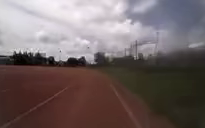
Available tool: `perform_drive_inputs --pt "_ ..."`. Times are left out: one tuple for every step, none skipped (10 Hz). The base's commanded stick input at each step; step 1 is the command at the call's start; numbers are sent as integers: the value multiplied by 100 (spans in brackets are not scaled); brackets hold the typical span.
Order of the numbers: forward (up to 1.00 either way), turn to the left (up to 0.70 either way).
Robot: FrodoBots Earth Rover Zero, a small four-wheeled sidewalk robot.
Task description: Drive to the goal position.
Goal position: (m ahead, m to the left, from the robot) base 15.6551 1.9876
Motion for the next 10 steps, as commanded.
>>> perform_drive_inputs --pt "70 0" --pt "70 0" --pt "70 0" --pt "70 0" --pt "70 0" --pt "70 0" --pt "70 0" --pt "70 0" --pt "70 0" --pt "70 0"
